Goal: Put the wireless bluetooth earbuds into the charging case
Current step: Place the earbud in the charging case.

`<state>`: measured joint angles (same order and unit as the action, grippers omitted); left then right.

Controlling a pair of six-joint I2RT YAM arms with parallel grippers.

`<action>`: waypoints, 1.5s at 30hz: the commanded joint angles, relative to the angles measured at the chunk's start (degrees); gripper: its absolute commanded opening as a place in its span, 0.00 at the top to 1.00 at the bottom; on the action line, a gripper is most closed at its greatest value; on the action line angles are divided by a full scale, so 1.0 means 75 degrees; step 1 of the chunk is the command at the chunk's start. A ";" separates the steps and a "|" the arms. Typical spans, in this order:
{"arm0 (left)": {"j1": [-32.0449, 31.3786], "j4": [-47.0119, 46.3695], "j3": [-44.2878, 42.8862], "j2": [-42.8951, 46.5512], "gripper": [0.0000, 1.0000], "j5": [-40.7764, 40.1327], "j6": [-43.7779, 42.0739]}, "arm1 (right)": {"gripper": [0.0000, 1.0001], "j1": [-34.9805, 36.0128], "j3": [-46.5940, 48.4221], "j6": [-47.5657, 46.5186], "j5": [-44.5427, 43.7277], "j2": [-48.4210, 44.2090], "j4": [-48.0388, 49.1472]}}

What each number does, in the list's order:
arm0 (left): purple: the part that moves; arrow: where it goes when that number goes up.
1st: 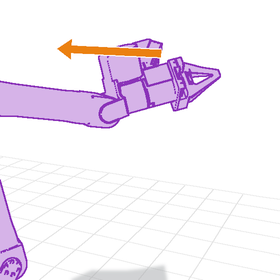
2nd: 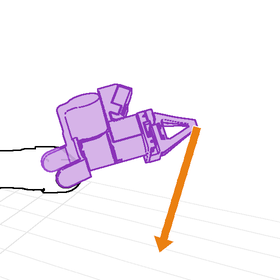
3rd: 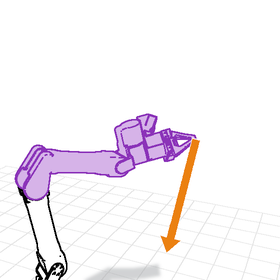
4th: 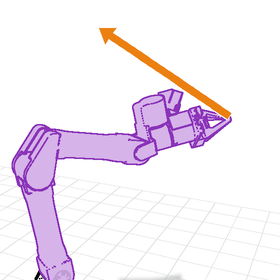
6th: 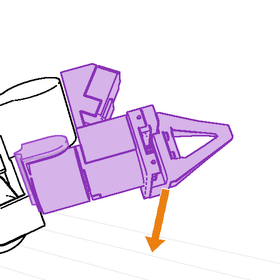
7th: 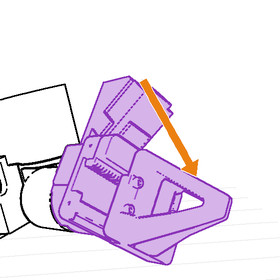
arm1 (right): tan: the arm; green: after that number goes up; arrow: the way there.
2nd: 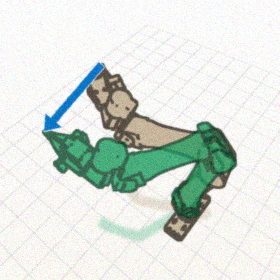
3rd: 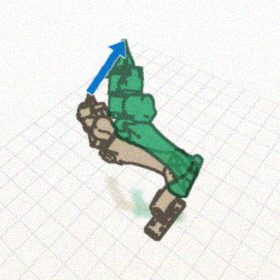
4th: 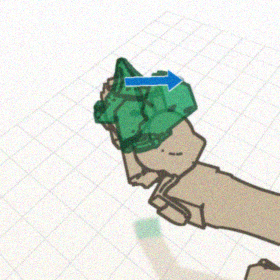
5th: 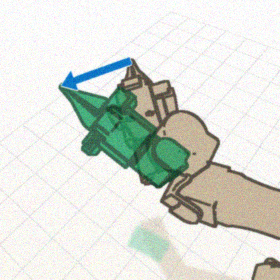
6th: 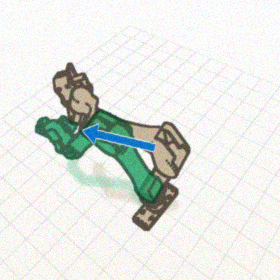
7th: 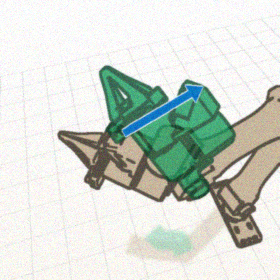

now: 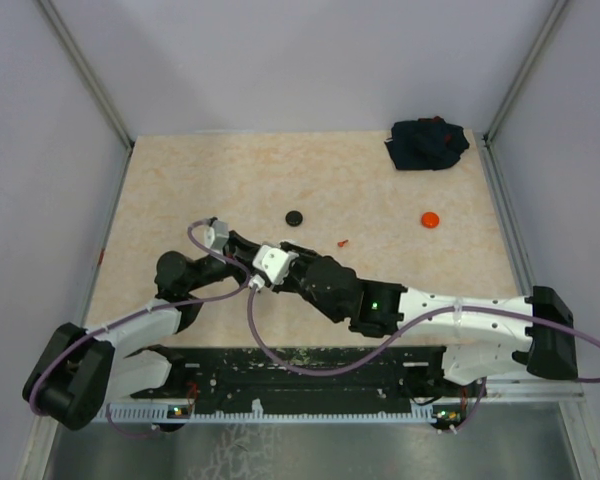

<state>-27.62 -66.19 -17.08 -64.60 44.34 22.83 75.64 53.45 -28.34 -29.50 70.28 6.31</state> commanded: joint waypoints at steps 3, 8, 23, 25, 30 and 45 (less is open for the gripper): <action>-0.0011 -0.0687 0.0194 -0.0241 1.00 -0.0097 -0.0118 | 0.54 -0.0101 0.0679 0.0832 0.0492 -0.0367 -0.0581; -0.0012 -0.0962 0.0239 -0.0558 1.00 0.0154 -0.0028 | 0.44 -0.0783 0.1070 0.1592 0.1475 -0.0773 -0.1527; -0.0017 -0.1154 -0.0059 -0.0598 1.00 0.1442 0.0247 | 0.19 -0.4622 0.1308 0.4155 0.7583 -0.1445 -0.2999; -0.0018 -0.1199 -0.0113 -0.0585 1.00 0.1531 0.0267 | 0.18 -0.4953 0.1300 0.4396 0.8463 -0.1268 -0.2885; -0.0025 -0.1461 -0.0284 -0.0705 1.00 0.1697 0.0438 | 0.15 -0.5192 0.1290 0.4777 0.9477 -0.0716 -0.2549; -0.0062 -0.1967 -0.0647 -0.1165 1.00 0.1681 0.0676 | 0.22 -0.5224 0.1259 0.5231 1.1125 0.0478 -0.1949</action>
<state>-27.66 -78.50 -20.10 -72.95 56.84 27.49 36.95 61.93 10.26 48.75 73.32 -11.94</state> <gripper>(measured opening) 0.288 0.787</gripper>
